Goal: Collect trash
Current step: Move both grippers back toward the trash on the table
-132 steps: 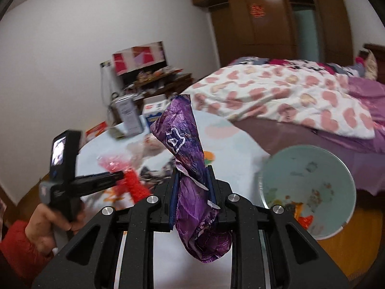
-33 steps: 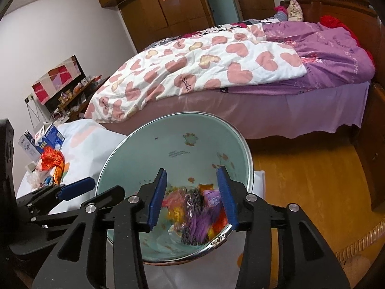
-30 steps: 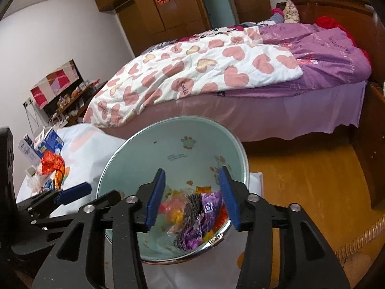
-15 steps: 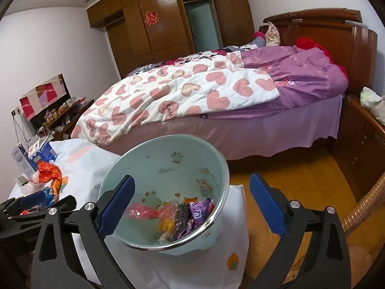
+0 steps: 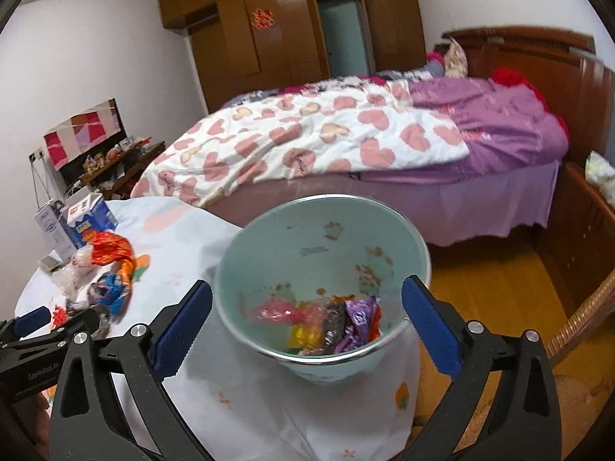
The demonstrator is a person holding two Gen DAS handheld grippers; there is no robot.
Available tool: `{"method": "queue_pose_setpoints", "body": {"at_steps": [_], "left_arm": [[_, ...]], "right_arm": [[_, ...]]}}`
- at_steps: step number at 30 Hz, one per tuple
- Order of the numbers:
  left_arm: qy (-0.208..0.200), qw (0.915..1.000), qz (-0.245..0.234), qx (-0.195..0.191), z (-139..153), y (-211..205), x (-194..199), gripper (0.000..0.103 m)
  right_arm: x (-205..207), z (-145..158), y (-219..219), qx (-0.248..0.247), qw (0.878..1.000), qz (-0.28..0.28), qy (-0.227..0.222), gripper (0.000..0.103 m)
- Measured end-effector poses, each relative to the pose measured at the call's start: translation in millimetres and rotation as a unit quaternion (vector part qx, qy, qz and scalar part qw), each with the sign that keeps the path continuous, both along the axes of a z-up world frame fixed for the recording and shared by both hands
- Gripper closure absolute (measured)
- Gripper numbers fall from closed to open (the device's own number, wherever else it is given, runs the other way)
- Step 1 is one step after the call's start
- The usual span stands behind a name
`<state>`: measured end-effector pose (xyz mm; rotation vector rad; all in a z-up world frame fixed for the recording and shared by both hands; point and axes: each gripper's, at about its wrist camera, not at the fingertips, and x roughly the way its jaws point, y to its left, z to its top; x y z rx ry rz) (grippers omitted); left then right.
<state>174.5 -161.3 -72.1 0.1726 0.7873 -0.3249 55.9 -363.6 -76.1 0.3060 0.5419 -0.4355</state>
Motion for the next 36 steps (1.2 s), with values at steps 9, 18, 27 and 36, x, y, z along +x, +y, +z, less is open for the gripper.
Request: {"method": "queue_pose_setpoints", "body": {"at_steps": [9, 18, 27, 36], "left_arm": [[0.009, 0.9986, 0.052, -0.001, -10.1, 58.3, 9.3, 0.006], [0.018, 0.9910, 0.132, 0.000, -24.3, 133.4, 20.0, 0.006], [0.030, 0.9857, 0.166, -0.005, -29.9, 164.4, 32.6, 0.006], [0.065, 0.9846, 0.163, -0.001, -41.6, 162.7, 43.4, 0.006]], "right_arm": [[13.2, 0.9, 42.8, -0.010, 1.000, 0.010, -0.014, 0.006], [43.0, -6.2, 94.1, -0.024, 0.995, 0.095, 0.026, 0.007], [96.2, -14.8, 123.1, 0.008, 0.986, 0.159, 0.054, 0.022], [161.7, -30.6, 138.2, 0.055, 0.974, 0.195, 0.101, 0.031]]}}
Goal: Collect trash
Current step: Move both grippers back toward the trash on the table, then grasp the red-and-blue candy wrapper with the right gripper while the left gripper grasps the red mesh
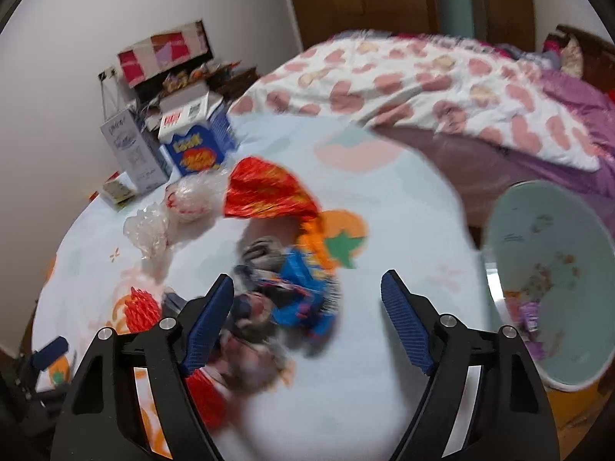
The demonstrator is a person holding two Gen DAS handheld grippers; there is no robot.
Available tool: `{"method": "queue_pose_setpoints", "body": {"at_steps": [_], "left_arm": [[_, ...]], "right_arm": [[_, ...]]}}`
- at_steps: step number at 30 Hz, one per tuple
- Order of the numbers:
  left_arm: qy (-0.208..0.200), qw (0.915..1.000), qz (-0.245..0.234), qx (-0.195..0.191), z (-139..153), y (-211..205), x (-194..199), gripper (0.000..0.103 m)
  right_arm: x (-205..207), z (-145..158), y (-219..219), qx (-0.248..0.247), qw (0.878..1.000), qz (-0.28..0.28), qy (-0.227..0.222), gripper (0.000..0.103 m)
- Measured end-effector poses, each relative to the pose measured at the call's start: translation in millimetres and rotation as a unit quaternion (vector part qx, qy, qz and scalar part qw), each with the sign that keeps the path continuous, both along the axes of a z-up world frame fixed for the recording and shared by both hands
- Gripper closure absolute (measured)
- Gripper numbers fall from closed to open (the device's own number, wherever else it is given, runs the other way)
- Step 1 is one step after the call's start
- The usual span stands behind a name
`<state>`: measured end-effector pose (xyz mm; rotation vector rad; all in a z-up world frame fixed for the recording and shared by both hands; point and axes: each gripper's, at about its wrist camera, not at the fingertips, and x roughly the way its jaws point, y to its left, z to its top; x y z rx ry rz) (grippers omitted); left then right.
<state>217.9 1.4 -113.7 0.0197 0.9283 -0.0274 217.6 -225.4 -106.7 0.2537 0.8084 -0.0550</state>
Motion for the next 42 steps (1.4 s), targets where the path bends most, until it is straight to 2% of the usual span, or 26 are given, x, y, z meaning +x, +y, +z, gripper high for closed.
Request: {"method": "queue_pose_setpoints", "body": {"at_steps": [2, 4, 6, 8, 12, 15, 18, 25, 27, 30, 31, 33, 34, 36, 39, 42], "left_arm": [[0.005, 1.0000, 0.003, -0.002, -1.9, 1.7, 1.3, 0.006], [0.011, 0.9999, 0.007, -0.006, -3.8, 3.4, 2.6, 0.006], [0.020, 0.9997, 0.010, -0.004, -6.7, 3.4, 4.2, 0.006], [0.021, 0.9997, 0.009, -0.004, -7.0, 3.0, 4.6, 0.006], [0.021, 0.9998, 0.007, -0.001, -7.3, 2.3, 3.3, 0.006], [0.021, 0.9997, 0.009, 0.000, -7.1, 2.8, 2.9, 0.006], [0.021, 0.9997, 0.011, 0.003, -7.2, 2.5, 3.2, 0.006], [0.012, 0.9999, 0.011, 0.003, -4.6, 1.6, 0.6, 0.006], [0.004, 0.9999, 0.011, -0.002, -2.3, 0.9, -1.2, 0.006], [0.000, 0.9998, 0.008, -0.020, 0.7, -2.9, -3.3, 0.006], [0.002, 0.9997, 0.003, -0.026, 1.4, -5.8, -3.4, 0.006], [0.005, 0.9994, -0.006, -0.035, 3.5, -12.6, -3.7, 0.006], [0.005, 0.9991, -0.010, -0.041, 5.3, -16.6, -3.9, 0.006], [0.006, 0.9984, -0.019, -0.052, 9.2, -25.6, -3.4, 0.006], [0.006, 0.9975, -0.023, -0.067, 12.2, -38.3, -2.7, 0.006], [0.016, 0.9959, -0.023, -0.086, 10.4, -51.7, 0.9, 0.006]], "right_arm": [[8.7, -5.3, 3.7, 0.008, 1.000, 0.008, 0.022, 0.033], [8.3, -5.5, 3.0, 0.018, 1.000, 0.017, 0.018, 0.039], [6.0, -7.2, 1.4, 0.033, 0.999, 0.027, 0.016, 0.055], [-0.2, -5.8, -1.8, 0.053, 0.998, 0.037, 0.012, 0.062], [-15.2, 2.9, -4.7, 0.062, 0.997, 0.041, -0.006, 0.073], [-24.3, 9.8, -6.7, 0.068, 0.997, 0.042, -0.018, 0.073], [-26.8, 14.7, -9.3, 0.042, 0.998, 0.026, -0.029, 0.070], [-11.4, 13.5, -23.0, 0.047, 0.998, 0.000, -0.028, 0.070], [-0.8, 9.5, -22.4, 0.050, 0.999, 0.011, -0.014, 0.070], [13.9, -6.3, -16.2, 0.028, 0.999, 0.028, 0.029, 0.070], [13.9, -9.0, -13.6, 0.018, 0.999, 0.034, 0.031, 0.071], [7.3, -7.9, -8.4, -0.007, 0.999, 0.045, 0.025, 0.078], [3.8, -7.2, -9.5, -0.002, 0.999, 0.044, 0.022, 0.079], [-8.8, -1.9, -14.7, 0.012, 0.999, 0.033, 0.005, 0.080], [-27.8, 10.0, -18.5, 0.005, 0.999, 0.021, -0.028, 0.080], [-42.6, 17.7, -26.5, 0.018, 0.999, 0.007, -0.042, 0.080]]}}
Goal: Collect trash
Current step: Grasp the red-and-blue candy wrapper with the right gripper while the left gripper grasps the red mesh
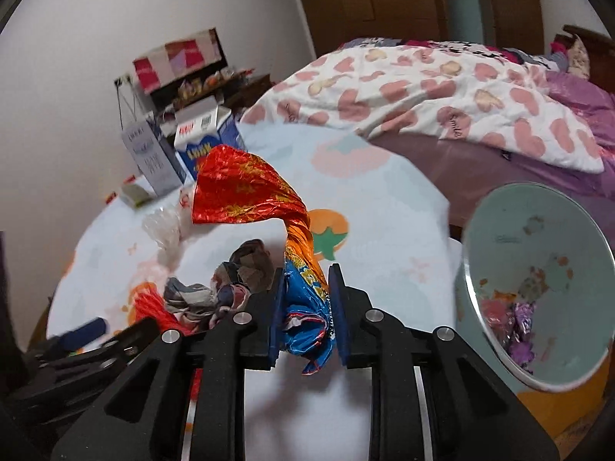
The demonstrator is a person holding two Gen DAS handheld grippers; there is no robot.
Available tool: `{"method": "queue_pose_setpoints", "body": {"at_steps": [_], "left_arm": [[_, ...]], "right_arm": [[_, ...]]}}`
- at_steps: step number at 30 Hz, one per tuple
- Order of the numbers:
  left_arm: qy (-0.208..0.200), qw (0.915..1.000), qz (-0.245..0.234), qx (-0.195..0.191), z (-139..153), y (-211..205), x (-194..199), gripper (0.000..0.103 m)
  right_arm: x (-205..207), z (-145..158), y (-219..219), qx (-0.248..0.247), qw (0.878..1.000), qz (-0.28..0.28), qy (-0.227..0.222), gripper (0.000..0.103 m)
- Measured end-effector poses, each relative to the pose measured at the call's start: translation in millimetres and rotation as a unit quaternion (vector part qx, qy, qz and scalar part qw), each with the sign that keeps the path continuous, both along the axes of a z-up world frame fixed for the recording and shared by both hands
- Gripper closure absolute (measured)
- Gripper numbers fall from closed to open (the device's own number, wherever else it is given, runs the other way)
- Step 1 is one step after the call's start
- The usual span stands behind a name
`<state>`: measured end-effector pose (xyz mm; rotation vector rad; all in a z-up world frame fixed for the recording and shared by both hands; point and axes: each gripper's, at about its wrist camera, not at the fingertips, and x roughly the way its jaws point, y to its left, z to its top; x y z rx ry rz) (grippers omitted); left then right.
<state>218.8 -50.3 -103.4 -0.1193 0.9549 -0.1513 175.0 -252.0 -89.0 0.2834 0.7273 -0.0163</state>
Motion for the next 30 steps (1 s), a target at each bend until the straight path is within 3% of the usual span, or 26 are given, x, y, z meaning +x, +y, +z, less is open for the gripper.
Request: {"method": "queue_pose_setpoints", "body": {"at_steps": [4, 8, 12, 16, 20, 30], "left_arm": [[0.019, 0.9998, 0.007, -0.005, -13.2, -13.9, 2.9, 0.010], [0.004, 1.0000, -0.001, -0.005, -15.0, -13.4, -2.0, 0.017], [-0.009, 0.9984, -0.048, -0.027, -11.6, -15.7, -7.4, 0.057], [-0.026, 0.9969, -0.069, -0.028, -3.4, -13.5, -14.3, 0.080], [-0.036, 0.9958, -0.074, -0.041, 7.4, 0.1, -22.8, 0.081], [-0.108, 0.9922, -0.062, -0.004, 47.7, 20.9, -46.5, 0.081]], "right_arm": [[-13.1, 3.8, -8.2, 0.019, 1.000, -0.012, -0.006, 0.080], [-21.8, 3.0, -13.0, 0.030, 0.999, -0.018, -0.006, 0.080], [-28.5, 1.8, -17.3, 0.041, 0.999, -0.025, -0.006, 0.080], [-38.7, 7.5, -16.4, 0.040, 0.999, -0.025, -0.015, 0.080], [-49.9, 15.4, -16.6, 0.035, 0.999, -0.029, -0.031, 0.080], [-68.4, 21.9, -15.5, 0.017, 0.998, -0.041, -0.048, 0.080]]}}
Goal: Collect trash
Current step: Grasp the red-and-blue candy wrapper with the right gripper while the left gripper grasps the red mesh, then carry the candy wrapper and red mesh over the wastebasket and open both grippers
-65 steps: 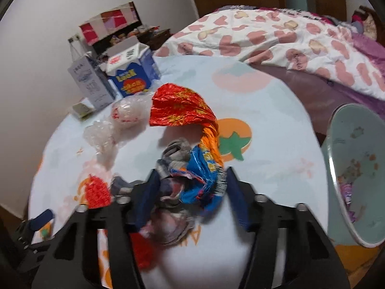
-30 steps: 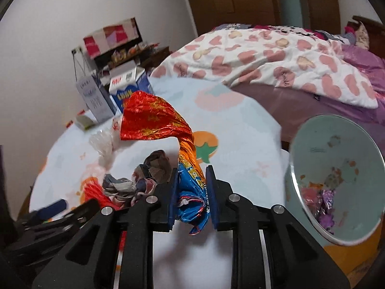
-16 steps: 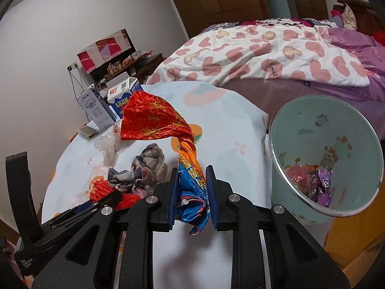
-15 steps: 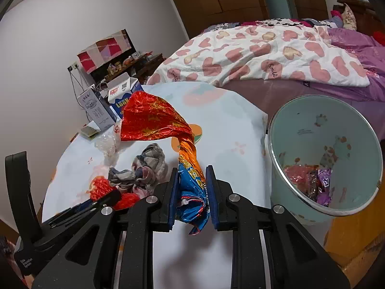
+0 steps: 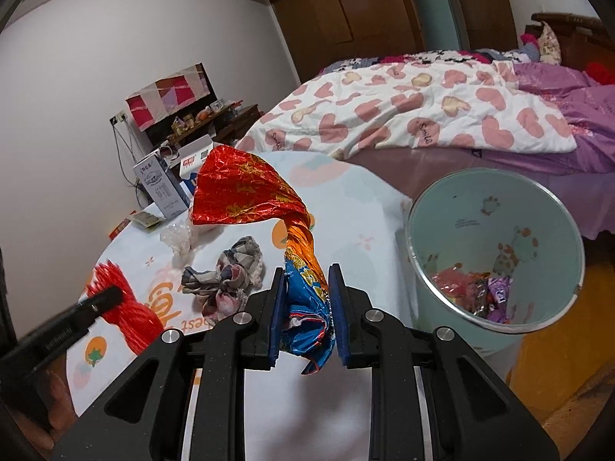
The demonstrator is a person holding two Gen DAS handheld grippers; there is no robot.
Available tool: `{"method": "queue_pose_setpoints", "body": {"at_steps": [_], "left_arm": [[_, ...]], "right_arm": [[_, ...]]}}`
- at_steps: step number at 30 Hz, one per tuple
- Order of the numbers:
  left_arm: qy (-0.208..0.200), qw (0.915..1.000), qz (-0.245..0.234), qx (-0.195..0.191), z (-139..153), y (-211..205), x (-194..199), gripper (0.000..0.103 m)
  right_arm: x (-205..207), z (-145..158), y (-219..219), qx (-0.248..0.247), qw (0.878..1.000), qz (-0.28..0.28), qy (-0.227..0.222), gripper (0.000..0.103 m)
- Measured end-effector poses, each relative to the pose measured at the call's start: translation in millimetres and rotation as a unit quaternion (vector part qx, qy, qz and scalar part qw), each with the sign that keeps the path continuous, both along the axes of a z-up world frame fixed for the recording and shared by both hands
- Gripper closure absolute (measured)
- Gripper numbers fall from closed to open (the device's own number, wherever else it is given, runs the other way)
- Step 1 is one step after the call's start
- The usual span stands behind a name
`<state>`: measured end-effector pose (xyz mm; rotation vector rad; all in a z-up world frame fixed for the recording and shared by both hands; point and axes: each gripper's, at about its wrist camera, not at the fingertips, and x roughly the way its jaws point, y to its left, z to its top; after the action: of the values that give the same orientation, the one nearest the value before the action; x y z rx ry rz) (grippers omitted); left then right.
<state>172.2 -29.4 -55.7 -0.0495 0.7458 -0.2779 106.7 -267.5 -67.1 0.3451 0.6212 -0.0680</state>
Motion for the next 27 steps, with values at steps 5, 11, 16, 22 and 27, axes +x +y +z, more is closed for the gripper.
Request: {"method": "queue_pose_setpoints", "body": {"at_steps": [5, 11, 16, 22, 27], "left_arm": [[-0.004, 0.9998, -0.019, 0.005, 3.9, -17.2, 0.3, 0.081], [-0.012, 0.9986, -0.052, 0.004, 10.6, -49.8, -3.0, 0.081], [-0.026, 0.9963, -0.081, 0.013, 16.7, -82.8, -4.9, 0.081], [-0.027, 0.9933, -0.111, 0.018, 17.8, -115.7, -6.6, 0.081], [-0.029, 0.9908, -0.130, 0.024, 18.3, -142.0, -7.0, 0.081]], "right_arm": [[-11.1, 9.2, -8.1, -0.018, 1.000, -0.014, -0.009, 0.080], [-26.2, 14.5, -33.5, -0.030, 0.998, -0.049, -0.017, 0.080], [-36.6, 15.3, -60.1, -0.033, 0.996, -0.083, -0.016, 0.080], [-44.6, 15.2, -87.5, -0.040, 0.993, -0.114, -0.013, 0.080], [-50.7, 11.4, -107.9, -0.039, 0.990, -0.135, -0.011, 0.080]]}}
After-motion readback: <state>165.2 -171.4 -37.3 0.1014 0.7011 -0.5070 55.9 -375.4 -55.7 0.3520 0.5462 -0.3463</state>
